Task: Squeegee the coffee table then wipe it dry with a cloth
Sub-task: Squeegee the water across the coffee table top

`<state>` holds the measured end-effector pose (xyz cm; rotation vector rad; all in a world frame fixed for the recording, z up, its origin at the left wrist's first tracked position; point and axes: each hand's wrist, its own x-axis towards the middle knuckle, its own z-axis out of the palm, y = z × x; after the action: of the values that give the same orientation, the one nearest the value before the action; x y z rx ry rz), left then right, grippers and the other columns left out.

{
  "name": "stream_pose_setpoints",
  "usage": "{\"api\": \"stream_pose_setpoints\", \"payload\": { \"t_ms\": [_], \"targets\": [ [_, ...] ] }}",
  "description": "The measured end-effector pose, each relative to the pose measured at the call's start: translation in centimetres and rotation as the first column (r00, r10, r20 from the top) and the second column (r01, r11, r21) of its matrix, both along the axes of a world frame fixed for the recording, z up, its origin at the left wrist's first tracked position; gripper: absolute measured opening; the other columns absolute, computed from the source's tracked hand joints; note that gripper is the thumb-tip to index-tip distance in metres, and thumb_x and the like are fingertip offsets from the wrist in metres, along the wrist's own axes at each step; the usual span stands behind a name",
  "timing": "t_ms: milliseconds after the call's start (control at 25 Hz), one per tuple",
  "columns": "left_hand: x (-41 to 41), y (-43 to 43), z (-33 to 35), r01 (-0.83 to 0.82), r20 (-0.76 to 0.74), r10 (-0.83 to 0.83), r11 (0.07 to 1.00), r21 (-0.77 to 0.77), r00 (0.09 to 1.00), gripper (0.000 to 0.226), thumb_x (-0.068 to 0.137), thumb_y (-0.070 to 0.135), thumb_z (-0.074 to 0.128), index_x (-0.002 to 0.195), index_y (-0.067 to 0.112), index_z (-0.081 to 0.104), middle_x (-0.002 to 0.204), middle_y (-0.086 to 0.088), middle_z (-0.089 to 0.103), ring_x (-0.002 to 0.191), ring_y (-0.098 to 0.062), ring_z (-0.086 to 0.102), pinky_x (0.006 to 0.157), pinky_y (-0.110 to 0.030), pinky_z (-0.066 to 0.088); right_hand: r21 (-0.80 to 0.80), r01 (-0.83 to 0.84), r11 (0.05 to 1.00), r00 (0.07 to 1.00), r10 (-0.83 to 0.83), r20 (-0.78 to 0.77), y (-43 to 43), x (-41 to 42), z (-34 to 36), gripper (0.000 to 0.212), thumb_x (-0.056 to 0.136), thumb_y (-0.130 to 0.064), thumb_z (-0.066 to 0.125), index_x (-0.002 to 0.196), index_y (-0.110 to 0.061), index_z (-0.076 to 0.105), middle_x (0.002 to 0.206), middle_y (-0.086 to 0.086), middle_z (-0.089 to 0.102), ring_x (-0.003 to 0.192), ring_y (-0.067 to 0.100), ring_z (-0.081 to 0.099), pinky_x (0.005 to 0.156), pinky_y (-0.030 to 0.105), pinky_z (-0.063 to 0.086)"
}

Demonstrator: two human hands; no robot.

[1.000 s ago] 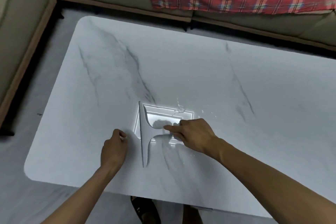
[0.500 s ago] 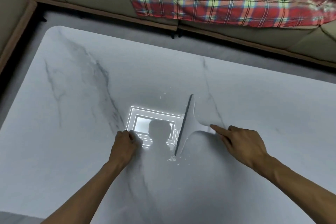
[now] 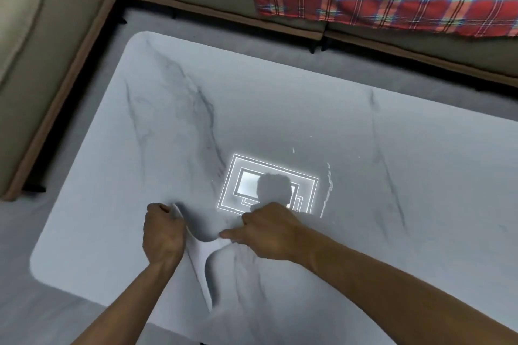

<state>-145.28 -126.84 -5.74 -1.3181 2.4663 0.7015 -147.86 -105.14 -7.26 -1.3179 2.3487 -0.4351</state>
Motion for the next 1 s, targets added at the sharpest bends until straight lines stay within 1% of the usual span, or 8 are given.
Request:
{"api": "stream_pose_setpoints", "payload": {
  "t_ms": [80, 200, 360, 480, 600, 760, 880, 1000],
  "targets": [
    [0.4, -1.9, -0.3, -0.001, 0.049, -0.002, 0.998, 0.062, 0.999, 0.018, 0.088, 0.002, 0.048, 0.105, 0.006, 0.045, 0.098, -0.011, 0.055, 0.090, -0.034, 0.057, 0.075, -0.039, 0.047, -0.003, -0.037, 0.999, 0.998, 0.037, 0.052, -3.2, 0.5, -0.8, 0.051, 0.082, -0.011, 0.063, 0.126, -0.037, 0.058, 0.071, 0.009, 0.059, 0.056, 0.032, 0.059, 0.049, 0.029, 0.039],
    [0.5, -2.6, -0.2, -0.023, 0.075, 0.008, 0.979, 0.204, 0.997, 0.011, 0.092, 0.013, 0.044, 0.102, 0.009, 0.042, 0.091, -0.011, 0.057, 0.083, -0.034, 0.056, 0.069, -0.038, 0.046, 0.076, -0.043, 0.996, 0.997, 0.047, -0.054, -3.7, -0.5, -1.3, 0.053, 0.078, -0.016, 0.066, 0.124, -0.042, 0.058, 0.071, 0.004, 0.061, 0.058, 0.030, 0.063, 0.047, 0.027, 0.031],
    [-0.4, -1.2, -0.1, 0.036, 0.097, -0.070, 0.948, 0.317, 0.993, 0.019, 0.087, 0.004, 0.042, 0.103, 0.013, 0.039, 0.083, -0.010, 0.055, 0.071, -0.028, 0.053, 0.055, -0.032, 0.039, 0.079, 0.204, 0.976, 0.972, -0.192, -0.138, 2.3, -4.8, -0.2, 0.052, 0.073, -0.023, 0.069, 0.119, -0.045, 0.060, 0.064, -0.002, 0.058, 0.051, 0.025, 0.061, 0.041, 0.025, 0.034],
    [-1.8, 1.9, 0.2, 0.151, 0.067, -0.186, 0.923, 0.355, 0.980, 0.016, 0.086, 0.006, 0.046, 0.098, 0.014, 0.039, 0.080, -0.006, 0.052, 0.068, -0.023, 0.048, 0.052, -0.030, 0.033, 0.228, 0.439, 0.869, 0.898, -0.422, -0.120, 9.3, -6.5, 1.9, 0.040, 0.096, -0.042, 0.031, 0.133, -0.051, 0.045, 0.073, -0.002, 0.056, 0.065, 0.026, 0.062, 0.051, 0.030, 0.044],
    [-3.9, 6.3, 0.2, 0.259, -0.009, -0.274, 0.897, 0.357, 0.962, 0.007, 0.090, 0.006, 0.043, 0.090, 0.012, 0.040, 0.087, -0.009, 0.050, 0.076, -0.023, 0.049, 0.054, -0.026, 0.030, 0.339, 0.608, 0.718, 0.789, -0.592, -0.162, 16.4, -5.2, 3.8, 0.040, 0.100, -0.042, 0.029, 0.138, -0.052, 0.037, 0.078, -0.005, 0.055, 0.073, 0.023, 0.063, 0.056, 0.029, 0.038],
    [-5.6, 11.8, -2.0, 0.399, -0.020, -0.427, 0.827, 0.395, 0.904, 0.012, 0.082, -0.002, 0.048, 0.092, 0.005, 0.050, 0.117, -0.020, 0.048, 0.108, -0.037, 0.053, 0.084, -0.038, 0.048, 0.455, 0.693, 0.559, 0.694, -0.689, -0.210, 21.3, -3.7, 6.8, 0.040, 0.100, -0.045, 0.025, 0.139, -0.053, 0.033, 0.083, -0.008, 0.060, 0.080, 0.023, 0.063, 0.062, 0.032, 0.044],
    [-5.9, 14.1, -3.9, 0.378, 0.090, -0.462, 0.810, 0.449, 0.882, 0.033, 0.074, 0.001, 0.040, 0.106, -0.004, 0.050, 0.134, -0.031, 0.037, 0.131, -0.046, 0.035, 0.107, -0.047, 0.039, 0.327, 0.805, 0.495, 0.549, -0.831, -0.091, 20.6, -7.4, 7.0, 0.041, 0.101, -0.045, 0.025, 0.141, -0.044, 0.034, 0.111, 0.003, 0.068, 0.101, 0.034, 0.061, 0.080, 0.040, 0.048],
    [-7.1, 14.7, -3.0, 0.365, 0.178, -0.472, 0.828, 0.426, 0.864, 0.047, 0.087, 0.009, 0.048, 0.132, -0.002, 0.044, 0.148, -0.028, 0.025, 0.137, -0.046, 0.028, 0.113, -0.050, 0.032, 0.249, 0.821, 0.514, 0.542, -0.839, -0.053, 17.9, -13.9, 4.9, 0.043, 0.102, -0.032, 0.029, 0.146, -0.030, 0.029, 0.117, 0.017, 0.063, 0.104, 0.042, 0.056, 0.084, 0.044, 0.046]
  ]
}}
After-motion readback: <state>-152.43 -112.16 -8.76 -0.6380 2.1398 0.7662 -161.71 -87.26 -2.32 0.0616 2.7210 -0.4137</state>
